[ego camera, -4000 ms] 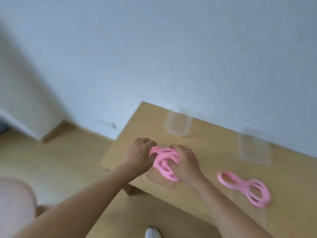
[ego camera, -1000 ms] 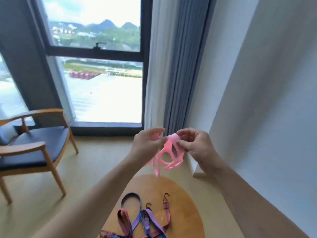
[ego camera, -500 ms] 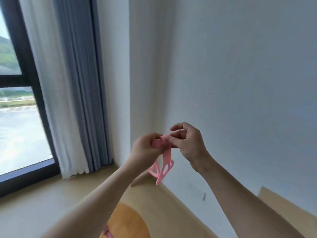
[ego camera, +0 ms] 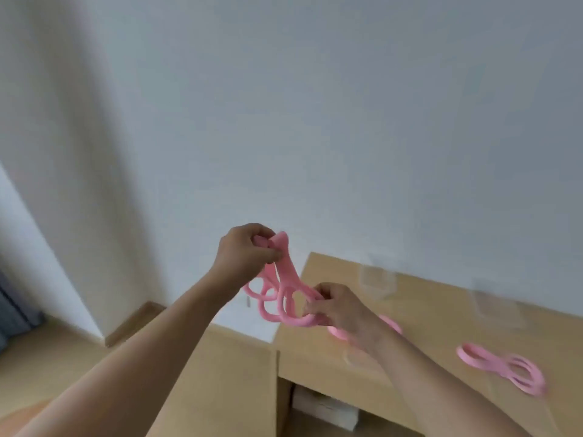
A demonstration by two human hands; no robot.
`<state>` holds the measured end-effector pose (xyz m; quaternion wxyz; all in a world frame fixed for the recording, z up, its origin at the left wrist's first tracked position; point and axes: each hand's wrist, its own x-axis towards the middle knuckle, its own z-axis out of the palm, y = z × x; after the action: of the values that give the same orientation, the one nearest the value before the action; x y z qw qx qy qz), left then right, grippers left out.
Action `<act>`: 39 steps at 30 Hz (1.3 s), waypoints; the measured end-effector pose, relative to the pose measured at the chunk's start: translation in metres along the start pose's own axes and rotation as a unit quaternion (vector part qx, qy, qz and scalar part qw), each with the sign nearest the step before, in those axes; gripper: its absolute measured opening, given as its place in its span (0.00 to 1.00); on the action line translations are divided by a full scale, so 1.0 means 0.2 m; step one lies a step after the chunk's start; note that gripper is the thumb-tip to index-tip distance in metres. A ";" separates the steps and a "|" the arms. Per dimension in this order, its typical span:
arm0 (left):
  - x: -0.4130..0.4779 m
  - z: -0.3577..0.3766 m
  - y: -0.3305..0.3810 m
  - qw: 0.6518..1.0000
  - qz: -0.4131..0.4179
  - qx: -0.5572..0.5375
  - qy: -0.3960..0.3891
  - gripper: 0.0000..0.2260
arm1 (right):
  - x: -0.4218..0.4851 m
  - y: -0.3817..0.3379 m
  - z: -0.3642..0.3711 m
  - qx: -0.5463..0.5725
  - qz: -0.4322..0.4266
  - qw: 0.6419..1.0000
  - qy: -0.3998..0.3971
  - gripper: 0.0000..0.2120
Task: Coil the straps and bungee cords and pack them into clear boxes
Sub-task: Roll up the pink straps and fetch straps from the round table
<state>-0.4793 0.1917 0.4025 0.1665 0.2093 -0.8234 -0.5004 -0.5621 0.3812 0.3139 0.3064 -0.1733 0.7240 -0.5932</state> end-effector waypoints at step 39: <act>0.09 2.12 0.80 0.847 0.278 0.358 -0.279 0.12 | -0.49 0.86 -1.86 -0.008 0.089 0.974 0.209 0.44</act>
<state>-0.7280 0.5689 0.3589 -0.0241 -0.1318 -0.9810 -0.1406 -0.7100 0.7615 0.2116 0.1982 0.0168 0.7891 -0.5812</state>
